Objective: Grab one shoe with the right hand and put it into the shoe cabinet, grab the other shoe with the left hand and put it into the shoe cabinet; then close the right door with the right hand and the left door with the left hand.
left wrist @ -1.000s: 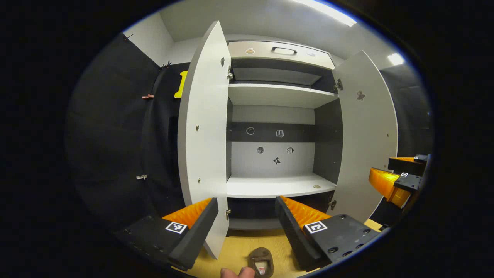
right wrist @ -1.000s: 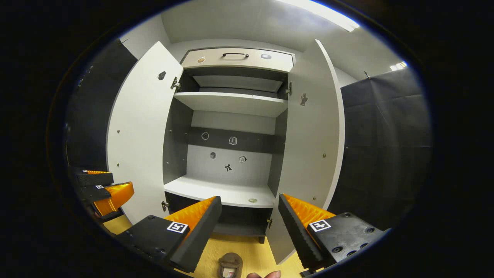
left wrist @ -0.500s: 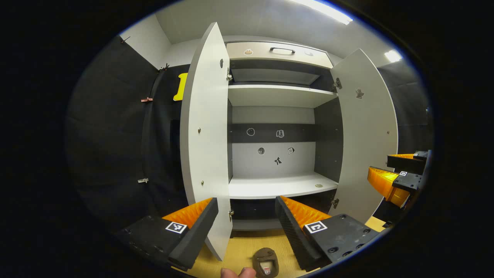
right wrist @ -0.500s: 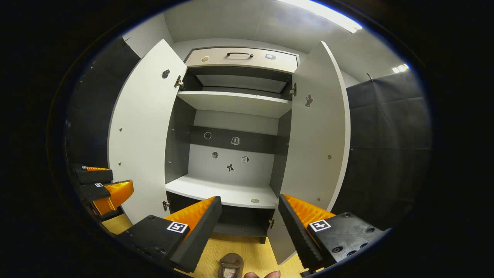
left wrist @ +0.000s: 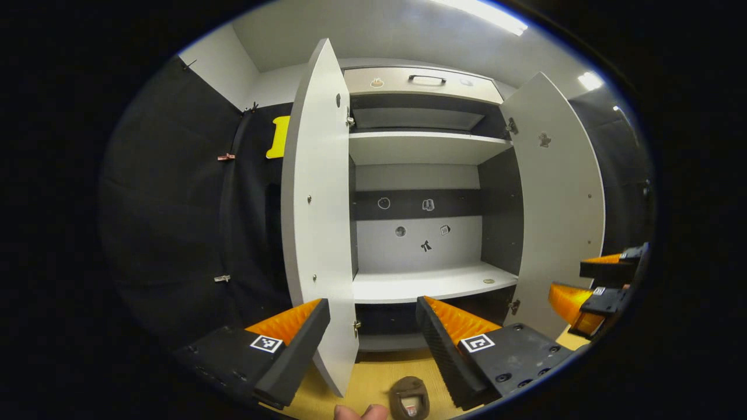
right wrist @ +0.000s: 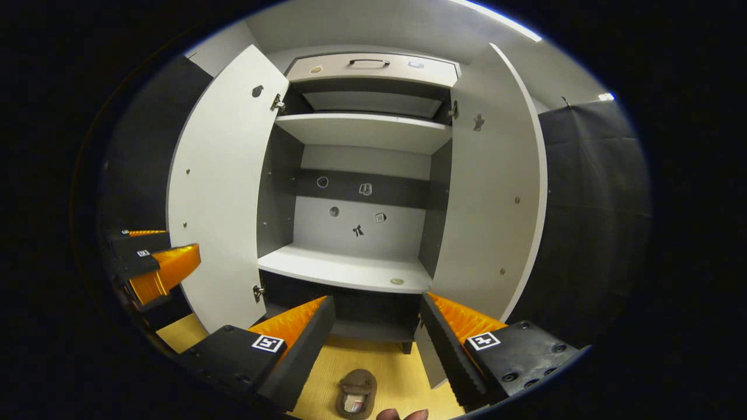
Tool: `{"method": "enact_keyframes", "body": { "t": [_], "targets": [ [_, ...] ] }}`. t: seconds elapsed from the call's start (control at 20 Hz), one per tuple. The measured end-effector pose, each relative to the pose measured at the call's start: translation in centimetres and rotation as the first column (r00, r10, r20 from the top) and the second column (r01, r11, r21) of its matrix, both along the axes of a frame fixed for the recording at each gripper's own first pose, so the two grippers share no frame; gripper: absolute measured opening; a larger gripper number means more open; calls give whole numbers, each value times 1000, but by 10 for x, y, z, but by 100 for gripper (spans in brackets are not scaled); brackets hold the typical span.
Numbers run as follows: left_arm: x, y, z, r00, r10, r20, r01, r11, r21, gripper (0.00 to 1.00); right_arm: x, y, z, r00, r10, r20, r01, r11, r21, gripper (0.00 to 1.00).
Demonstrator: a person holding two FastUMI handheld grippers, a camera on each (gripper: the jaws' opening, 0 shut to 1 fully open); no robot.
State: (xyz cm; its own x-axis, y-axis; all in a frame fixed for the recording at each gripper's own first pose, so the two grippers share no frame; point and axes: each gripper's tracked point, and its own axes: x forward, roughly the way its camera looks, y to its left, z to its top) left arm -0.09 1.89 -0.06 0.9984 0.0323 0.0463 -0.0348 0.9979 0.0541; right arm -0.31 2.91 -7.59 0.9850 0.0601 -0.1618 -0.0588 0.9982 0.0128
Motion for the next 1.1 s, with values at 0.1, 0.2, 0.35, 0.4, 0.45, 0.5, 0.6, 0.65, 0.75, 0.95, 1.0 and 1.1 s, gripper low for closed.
{"method": "enact_keyframes", "body": {
  "t": [0.1, 0.2, 0.35, 0.4, 0.45, 0.5, 0.6, 0.65, 0.75, 0.95, 1.0, 1.1],
  "targets": [
    [-1, 4, -5, 1000, 12, 5, -12, 1000, 3, 95, -6, 7, -41, 997, 15, -77, -15, 1000, 10, 98],
    [-1, 8, -13, 1000, 21, 3, -21, 1000, 4, 95, -13, 17, -87, 987, 40, -157, -38, 999, 13, 98],
    [-1, 15, -29, 999, 48, -15, -47, 999, 9, 95, -23, 33, -156, 955, 76, -286, -61, 996, 61, 98],
    [-1, 17, -36, 998, 55, -27, -55, 998, 8, 95, -24, 38, -178, 941, 82, -328, -59, 995, 80, 98],
    [-2, 19, -44, 997, 66, -41, -65, 998, 6, 95, -27, 41, -199, 927, 87, -366, -57, 994, 93, 99],
    [-3, 22, -50, 996, 77, -51, -77, 997, 4, 95, -29, 45, -219, 913, 90, -398, -53, 993, 102, 98],
    [-5, 26, -62, 993, 96, -68, -96, 995, 2, 95, -29, 49, -254, 887, 92, -452, -47, 993, 110, 99],
    [-6, 28, -69, 992, 103, -79, -103, 995, 6, 95, -29, 51, -270, 873, 91, -479, -39, 992, 118, 99],
    [-9, 31, -81, 988, 114, -101, -113, 993, 13, 95, -29, 57, -302, 839, 89, -537, -13, 989, 145, 99],
    [-13, 39, -100, 981, 132, -139, -130, 991, 22, 95, -18, 62, -354, 800, 67, -597, 19, 990, 137, 98],
    [-14, 40, -105, 980, 135, -149, -133, 991, 25, 95, -13, 63, -362, 800, 61, -597, 21, 991, 130, 98],
    [-14, 44, -113, 976, 144, -165, -140, 990, 33, 95, 3, 67, -375, 810, 52, -584, 28, 992, 126, 97]
  ]
}}
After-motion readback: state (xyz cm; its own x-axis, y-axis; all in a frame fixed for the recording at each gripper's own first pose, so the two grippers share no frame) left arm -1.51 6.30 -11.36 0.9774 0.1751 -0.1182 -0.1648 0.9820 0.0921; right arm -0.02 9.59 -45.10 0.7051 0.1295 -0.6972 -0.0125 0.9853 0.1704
